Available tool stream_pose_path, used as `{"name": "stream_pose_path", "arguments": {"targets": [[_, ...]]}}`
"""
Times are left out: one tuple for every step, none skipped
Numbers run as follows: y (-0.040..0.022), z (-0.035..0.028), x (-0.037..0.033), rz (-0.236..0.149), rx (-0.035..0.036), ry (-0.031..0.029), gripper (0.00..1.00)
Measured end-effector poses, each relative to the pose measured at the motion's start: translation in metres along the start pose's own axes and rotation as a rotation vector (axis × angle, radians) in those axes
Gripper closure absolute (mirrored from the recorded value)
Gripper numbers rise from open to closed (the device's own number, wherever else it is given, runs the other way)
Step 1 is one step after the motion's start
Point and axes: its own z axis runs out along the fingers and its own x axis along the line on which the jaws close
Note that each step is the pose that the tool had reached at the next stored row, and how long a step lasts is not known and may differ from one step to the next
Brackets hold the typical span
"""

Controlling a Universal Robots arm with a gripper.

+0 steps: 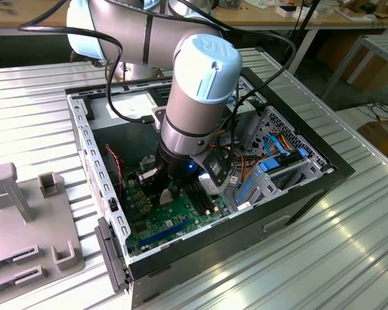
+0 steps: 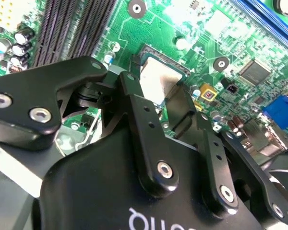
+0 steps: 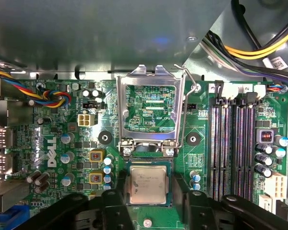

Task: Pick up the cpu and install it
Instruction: 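Place the cpu into insertion slot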

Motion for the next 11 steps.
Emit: {"name": "stream_pose_path", "arguments": {"targets": [[0.0000,0.0000,0.0000,0.000,0.0000,-0.0001,0.54],[0.0000,0.0000,0.0000,0.000,0.0000,-0.0002,0.54],[0.0000,0.0000,0.0000,0.000,-0.0001,-0.0002,0.54],[0.0000,0.0001,-0.0001,0.000,-0.0001,-0.0002,0.54],[0.0000,0.0001,-0.0001,0.000,-0.0001,-0.0002,0.54],[0.0000,0.0001,-0.0001,0.000,-0.0002,-0.0002,0.54],[0.0000,0.0001,-0.0001,0.000,-0.0001,-0.0002,0.54],[0.0000,0.0001,-0.0001,0.000,-0.0002,-0.0002,0.54],[0.0000,0.0000,-0.0001,0.000,-0.0003,-0.0003,0.54],[0.0000,-0.0001,0.0000,0.000,-0.0002,-0.0003,0.54],[0.0001,-0.0003,0.0000,0.000,0.0006,-0.0003,0.54]]}}
